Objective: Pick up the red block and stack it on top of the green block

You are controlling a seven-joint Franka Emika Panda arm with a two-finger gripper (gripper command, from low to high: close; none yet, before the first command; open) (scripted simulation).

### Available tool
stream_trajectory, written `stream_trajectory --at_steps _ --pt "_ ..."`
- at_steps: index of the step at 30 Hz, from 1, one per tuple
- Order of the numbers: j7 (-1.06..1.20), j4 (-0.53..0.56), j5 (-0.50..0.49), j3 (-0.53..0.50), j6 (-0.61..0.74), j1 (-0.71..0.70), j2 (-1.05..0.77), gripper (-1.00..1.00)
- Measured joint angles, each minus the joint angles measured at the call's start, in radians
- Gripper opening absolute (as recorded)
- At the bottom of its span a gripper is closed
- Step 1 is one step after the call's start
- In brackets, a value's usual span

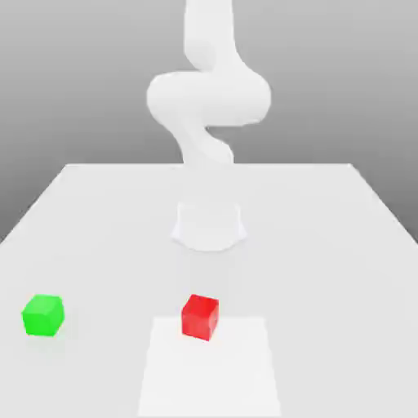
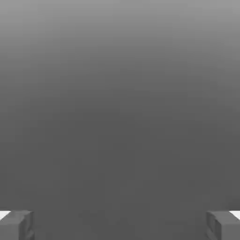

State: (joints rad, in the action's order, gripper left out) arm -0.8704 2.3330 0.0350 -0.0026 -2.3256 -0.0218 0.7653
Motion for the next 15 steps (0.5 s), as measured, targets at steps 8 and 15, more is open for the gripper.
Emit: stream_trajectory --at_steps 8,15 --pt "-0.235 0.104 0.092 0.014 -0.081 -0.059 -0.115 0.00" --pt "-0.462 0.199 0.161 0.060 -0.154 -0.113 -0.224 0.00"
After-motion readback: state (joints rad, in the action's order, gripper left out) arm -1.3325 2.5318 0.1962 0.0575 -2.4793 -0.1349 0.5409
